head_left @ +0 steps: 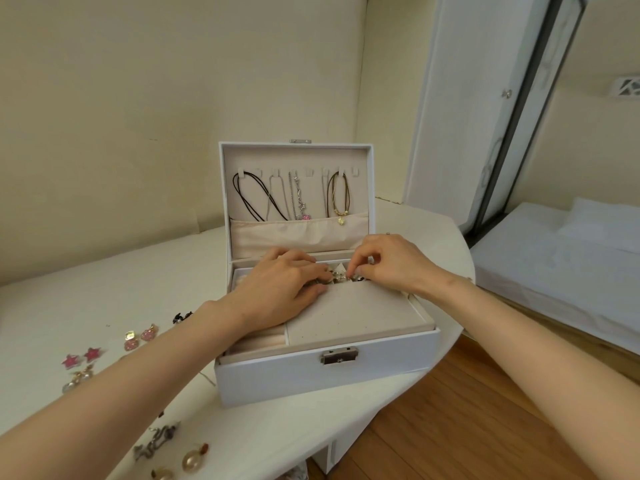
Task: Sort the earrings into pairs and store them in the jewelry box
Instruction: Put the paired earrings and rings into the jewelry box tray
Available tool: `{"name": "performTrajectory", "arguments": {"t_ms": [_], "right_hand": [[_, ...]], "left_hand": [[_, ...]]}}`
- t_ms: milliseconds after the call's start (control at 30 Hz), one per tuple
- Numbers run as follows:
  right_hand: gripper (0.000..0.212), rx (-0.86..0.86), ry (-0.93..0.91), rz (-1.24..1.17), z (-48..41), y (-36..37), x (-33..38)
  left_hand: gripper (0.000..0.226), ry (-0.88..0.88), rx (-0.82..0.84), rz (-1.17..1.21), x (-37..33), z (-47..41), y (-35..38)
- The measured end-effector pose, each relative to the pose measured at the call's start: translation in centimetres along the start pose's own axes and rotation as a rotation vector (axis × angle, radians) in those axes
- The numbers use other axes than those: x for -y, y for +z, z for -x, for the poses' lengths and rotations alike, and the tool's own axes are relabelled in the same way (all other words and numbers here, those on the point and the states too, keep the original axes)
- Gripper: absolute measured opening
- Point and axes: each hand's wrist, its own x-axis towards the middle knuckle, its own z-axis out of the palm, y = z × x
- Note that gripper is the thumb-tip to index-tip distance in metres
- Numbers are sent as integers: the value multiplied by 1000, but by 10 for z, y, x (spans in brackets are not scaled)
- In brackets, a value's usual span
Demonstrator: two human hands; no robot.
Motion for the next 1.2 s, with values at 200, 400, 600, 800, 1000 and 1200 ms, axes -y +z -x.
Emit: {"name": "performTrajectory", "arguments": {"t_ms": [200,400,600,800,1000,1200], "right_hand": [[22,-15,-10,-23,1,-3,-1],[22,-80,-1,-63,4,-8,-2],[13,-90,-19,-89,6,-7,4],[9,-98,-72,-104,9,-8,20],[8,-54,-146,-108,9,-3,45],[9,-37,-132,-81,18,-5,48]], "left_hand": [[71,-1,4,-10,0,0,0],[74,-16,13,-2,-2,1,-3],[67,-3,6,6,1,1,-4],[62,-10,-40,5,9,15,-24],[62,-54,-59,-15,26,46,-47],[24,-137,-109,17,38,85,-61]]}}
